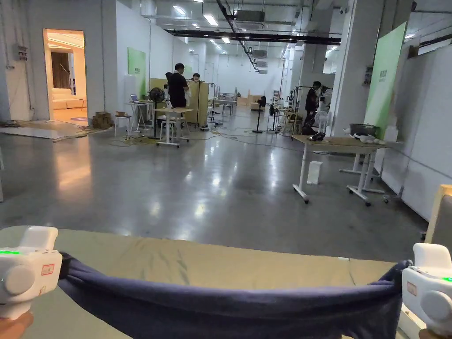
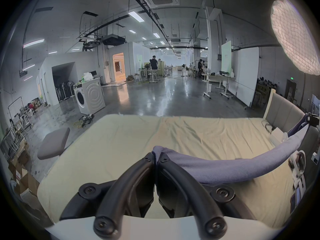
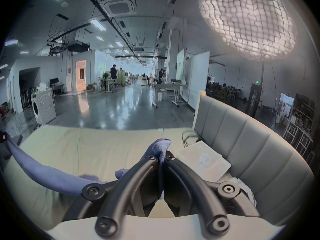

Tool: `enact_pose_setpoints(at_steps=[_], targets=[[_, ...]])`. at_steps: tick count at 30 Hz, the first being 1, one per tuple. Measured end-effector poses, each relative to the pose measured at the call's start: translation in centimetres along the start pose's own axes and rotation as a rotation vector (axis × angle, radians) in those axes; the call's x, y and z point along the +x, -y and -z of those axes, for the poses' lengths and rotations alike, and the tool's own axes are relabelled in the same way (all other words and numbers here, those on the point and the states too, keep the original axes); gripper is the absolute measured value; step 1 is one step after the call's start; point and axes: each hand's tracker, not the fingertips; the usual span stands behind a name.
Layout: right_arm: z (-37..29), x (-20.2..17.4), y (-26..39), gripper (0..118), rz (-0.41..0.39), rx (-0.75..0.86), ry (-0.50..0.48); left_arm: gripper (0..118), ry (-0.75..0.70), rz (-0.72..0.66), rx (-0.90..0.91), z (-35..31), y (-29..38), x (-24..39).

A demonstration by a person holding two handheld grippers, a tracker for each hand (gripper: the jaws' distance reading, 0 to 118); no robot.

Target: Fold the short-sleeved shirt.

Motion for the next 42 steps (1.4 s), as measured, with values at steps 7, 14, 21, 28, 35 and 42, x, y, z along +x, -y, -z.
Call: enact_pose_setpoints(at_steps=[7, 14, 21, 28, 35, 42], targets=[[-4.9, 1.1, 12.5, 2, -0.017, -0.093, 0.015, 4, 0.021, -0.009, -0.099, -1.8, 12.1, -1.9], [-9.0, 1.6, 22.0, 3, -0.045, -0.213, 0.031, 4, 0.042, -0.055, -0.262, -5.1, 22.3, -3.0], [-9.7, 1.1, 26.4, 4, -0.067, -0.269, 0.042, 4, 0.039, -0.054, -0.385, -4.6, 27.9, -3.4], [-13.0, 1.2, 24.1, 50, -0.062, -0.153, -0.012, 50, -0.016, -0.003, -0.317, -7.5, 26.1, -3.9], [-17.9, -1.9, 17.8, 62, 0.007, 0.042, -0.072, 54, 0.035, -0.073, -0.072, -12.5, 20.3, -1.2], [-20.2, -7.4, 15.0, 57, 0.063, 0.173, -0.118, 53, 0.133, -0.052, 0.083, -15.4, 16.9, 5.5]])
